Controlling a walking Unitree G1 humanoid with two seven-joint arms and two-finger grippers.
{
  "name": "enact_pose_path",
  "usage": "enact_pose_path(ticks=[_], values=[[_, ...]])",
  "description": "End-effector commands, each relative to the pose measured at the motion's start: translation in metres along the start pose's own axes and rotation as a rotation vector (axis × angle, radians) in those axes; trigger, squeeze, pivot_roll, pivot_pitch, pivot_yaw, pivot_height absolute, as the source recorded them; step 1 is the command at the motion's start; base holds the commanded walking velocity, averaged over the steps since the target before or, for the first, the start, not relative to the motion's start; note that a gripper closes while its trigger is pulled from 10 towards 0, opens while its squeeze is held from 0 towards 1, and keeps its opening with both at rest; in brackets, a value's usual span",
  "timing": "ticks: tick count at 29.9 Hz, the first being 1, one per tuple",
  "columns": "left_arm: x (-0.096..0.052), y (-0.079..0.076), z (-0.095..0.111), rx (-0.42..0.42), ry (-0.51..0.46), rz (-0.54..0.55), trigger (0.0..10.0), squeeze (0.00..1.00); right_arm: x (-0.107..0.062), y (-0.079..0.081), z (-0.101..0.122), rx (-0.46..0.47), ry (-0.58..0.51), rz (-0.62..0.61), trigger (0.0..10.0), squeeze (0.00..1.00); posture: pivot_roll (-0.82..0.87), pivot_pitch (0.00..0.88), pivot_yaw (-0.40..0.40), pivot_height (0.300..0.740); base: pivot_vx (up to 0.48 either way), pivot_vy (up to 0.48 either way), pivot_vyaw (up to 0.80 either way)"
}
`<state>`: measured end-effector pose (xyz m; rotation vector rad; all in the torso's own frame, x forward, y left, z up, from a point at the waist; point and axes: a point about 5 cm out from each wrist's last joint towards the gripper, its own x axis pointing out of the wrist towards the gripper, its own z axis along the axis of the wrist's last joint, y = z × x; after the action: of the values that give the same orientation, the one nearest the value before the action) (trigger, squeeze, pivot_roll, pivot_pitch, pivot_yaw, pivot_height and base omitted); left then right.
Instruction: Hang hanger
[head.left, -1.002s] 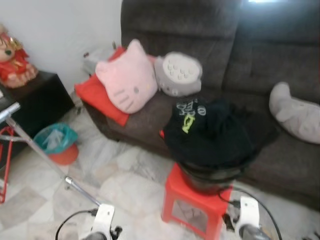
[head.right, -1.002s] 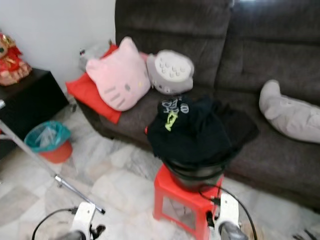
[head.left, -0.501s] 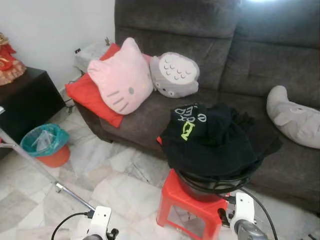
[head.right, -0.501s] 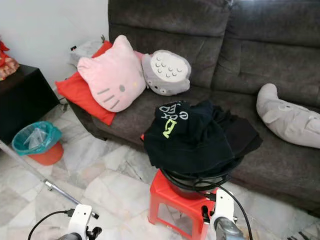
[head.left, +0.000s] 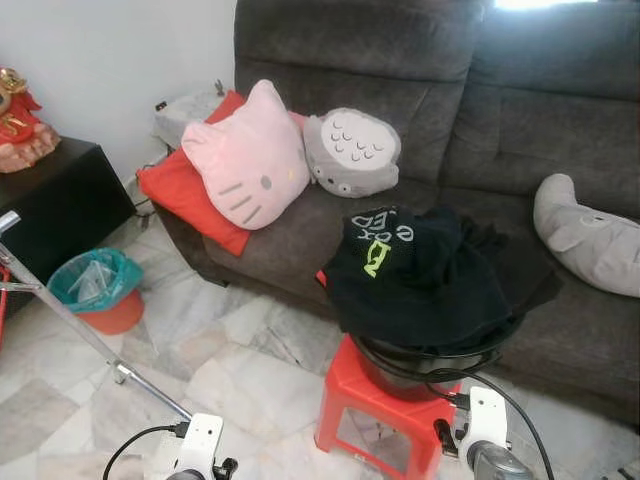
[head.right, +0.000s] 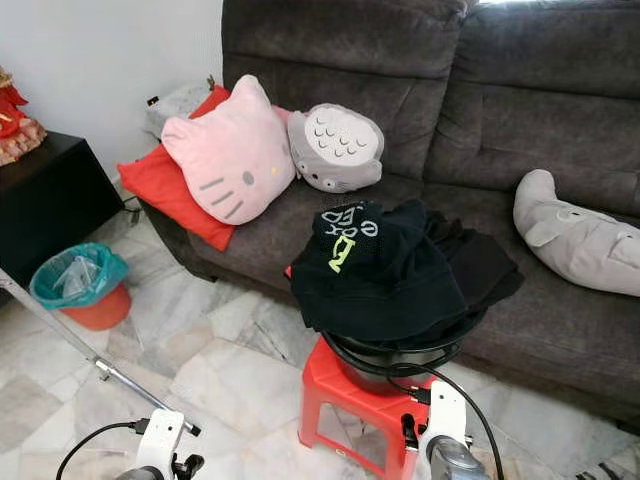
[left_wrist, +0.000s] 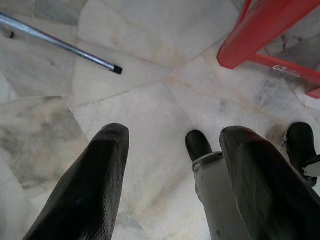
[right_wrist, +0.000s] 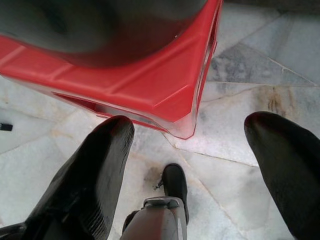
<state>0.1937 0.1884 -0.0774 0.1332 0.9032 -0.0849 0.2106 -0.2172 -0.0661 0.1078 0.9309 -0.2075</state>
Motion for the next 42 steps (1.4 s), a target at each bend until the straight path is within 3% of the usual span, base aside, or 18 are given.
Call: enact_pose_path(ticks=[1,19,34,42], values=[[-0.0015,0.0033,-0.0055,0.009,0.015,0.001,10.0,0.00,0.0000,0.0022,-0.0008,-0.005,0.000,0.009,10.0,0.00,-0.16,0.000,0.072,0.740,0.000,0.000,0.00],[-0.0024,0.0042,-0.0099,0.030,0.036,-0.003,10.0,0.00,0.0000,0.0032,-0.0023,0.006,0.008,0.009,10.0,0.00,-0.16,0.000,0.077,0.740,-0.091,0.000,0.00],[-0.0029,0.0033,-0.0123,0.031,0.042,0.001,10.0,0.00,0.0000,0.0041,-0.0035,0.001,0.024,0.018,10.0,0.00,-0.15,0.000,0.078,0.740,0.000,0.000,-0.68],[-0.0030,0.0043,-0.0124,0.034,0.045,-0.001,10.0,0.00,0.0000,0.0042,-0.0016,-0.002,-0.003,0.017,10.0,0.00,-0.16,0.000,0.078,0.740,0.000,0.000,-0.12]])
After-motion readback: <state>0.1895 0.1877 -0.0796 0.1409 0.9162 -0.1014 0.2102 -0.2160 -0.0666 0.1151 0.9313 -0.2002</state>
